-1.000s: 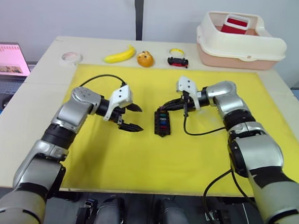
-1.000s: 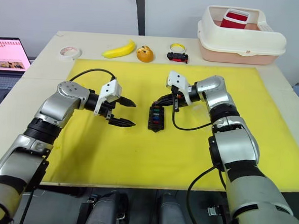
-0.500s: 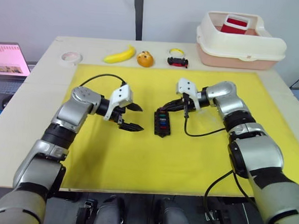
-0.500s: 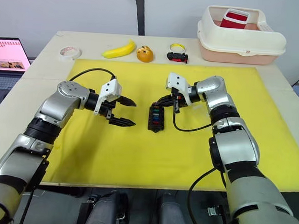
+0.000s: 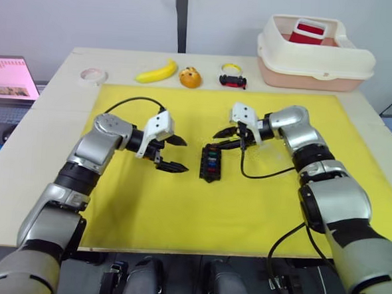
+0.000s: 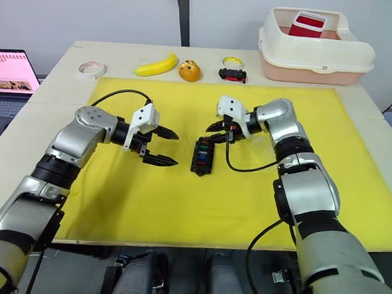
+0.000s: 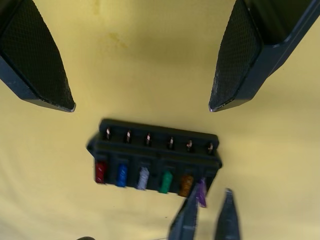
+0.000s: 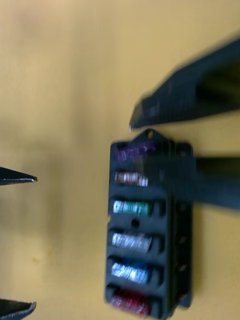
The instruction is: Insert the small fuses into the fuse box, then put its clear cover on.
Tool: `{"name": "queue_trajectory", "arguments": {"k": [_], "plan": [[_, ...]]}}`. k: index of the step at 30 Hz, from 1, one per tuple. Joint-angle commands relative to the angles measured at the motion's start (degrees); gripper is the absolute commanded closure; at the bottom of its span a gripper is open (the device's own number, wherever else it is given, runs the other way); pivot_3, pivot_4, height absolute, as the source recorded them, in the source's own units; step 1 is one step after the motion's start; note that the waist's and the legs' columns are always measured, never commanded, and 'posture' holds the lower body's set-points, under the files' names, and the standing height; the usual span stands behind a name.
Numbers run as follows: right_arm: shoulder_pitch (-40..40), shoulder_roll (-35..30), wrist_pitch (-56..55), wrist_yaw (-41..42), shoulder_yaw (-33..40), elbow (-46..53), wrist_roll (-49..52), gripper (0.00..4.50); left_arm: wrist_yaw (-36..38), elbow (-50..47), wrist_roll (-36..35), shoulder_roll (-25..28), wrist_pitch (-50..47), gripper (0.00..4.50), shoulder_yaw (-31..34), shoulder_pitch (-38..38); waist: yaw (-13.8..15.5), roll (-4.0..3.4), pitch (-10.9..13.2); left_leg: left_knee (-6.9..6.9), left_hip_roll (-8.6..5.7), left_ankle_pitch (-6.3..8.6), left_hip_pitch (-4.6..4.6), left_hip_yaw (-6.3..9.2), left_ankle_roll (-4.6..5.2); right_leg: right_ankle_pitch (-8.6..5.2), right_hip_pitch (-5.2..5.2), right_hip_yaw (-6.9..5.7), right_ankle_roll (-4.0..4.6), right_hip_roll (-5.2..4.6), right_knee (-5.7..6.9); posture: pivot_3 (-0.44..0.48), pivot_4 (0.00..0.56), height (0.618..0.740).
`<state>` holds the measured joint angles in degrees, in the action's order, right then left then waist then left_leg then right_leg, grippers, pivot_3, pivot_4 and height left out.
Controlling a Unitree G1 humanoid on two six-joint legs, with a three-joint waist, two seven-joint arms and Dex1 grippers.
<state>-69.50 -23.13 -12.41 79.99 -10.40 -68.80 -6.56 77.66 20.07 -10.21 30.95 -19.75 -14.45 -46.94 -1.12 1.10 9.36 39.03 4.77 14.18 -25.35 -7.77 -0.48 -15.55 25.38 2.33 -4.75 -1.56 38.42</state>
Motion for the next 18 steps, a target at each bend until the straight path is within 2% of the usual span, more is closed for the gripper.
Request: {"name": "queue_trajectory", "arguments": {"k": [1, 18], "plan": [[-0.7, 0.2, -0.4, 0.2, 0.1, 1.1, -0.1, 2.63, 0.3, -1.6, -0.5, 0.3, 0.2, 0.0, 0.8, -0.8, 0.0, 0.0, 0.0, 0.0, 0.0, 0.0, 0.0, 0.0, 0.0, 0.0, 0.0, 0.0, 0.0, 0.0, 0.0, 0.0, 0.15, 0.739], [-1.2, -0.7, 4.6, 2.6, 1.5, 3.0, 1.9, 2.63, 0.3, -0.7, -0.4, -0.3, 0.9, 0.0, 0.7, -1.0, 0.0, 0.0, 0.0, 0.0, 0.0, -0.01, 0.0, 0.0, -0.01, 0.0, 0.0, 0.0, 0.0, 0.0, 0.0, 0.0, 0.15, 0.739]]}}
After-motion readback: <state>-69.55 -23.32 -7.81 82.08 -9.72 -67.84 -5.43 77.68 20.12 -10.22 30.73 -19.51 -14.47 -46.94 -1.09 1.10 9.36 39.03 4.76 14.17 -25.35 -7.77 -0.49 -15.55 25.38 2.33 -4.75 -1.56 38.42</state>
